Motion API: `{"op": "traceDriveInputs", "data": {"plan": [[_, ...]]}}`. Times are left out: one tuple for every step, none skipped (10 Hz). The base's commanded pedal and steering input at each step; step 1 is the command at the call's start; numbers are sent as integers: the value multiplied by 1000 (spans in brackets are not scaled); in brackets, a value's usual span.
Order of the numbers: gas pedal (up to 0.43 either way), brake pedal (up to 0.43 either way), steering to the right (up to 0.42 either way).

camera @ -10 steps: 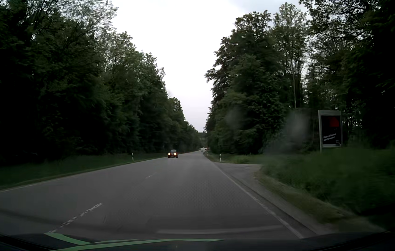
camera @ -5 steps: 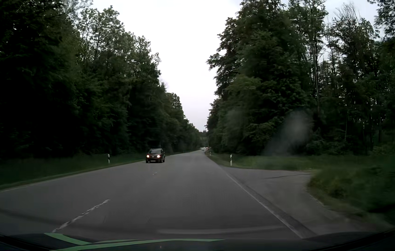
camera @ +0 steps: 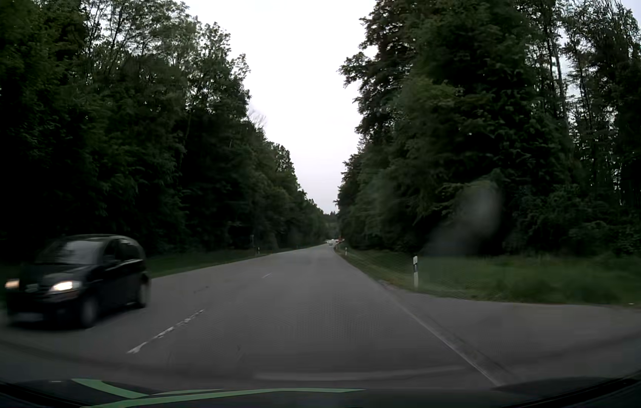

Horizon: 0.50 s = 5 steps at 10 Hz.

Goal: Follow the waypoints while adhering to traffic rules and regulations

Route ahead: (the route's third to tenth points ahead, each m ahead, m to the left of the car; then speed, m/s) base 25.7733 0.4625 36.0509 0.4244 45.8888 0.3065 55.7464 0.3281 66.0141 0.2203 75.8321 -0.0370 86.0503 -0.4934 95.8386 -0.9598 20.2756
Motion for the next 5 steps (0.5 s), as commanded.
{"op": "traceDriveInputs", "data": {"plan": [[87, 0, -1], [87, 0, 0], [87, 0, 0], [87, 0, 0], [87, 0, 0]]}}
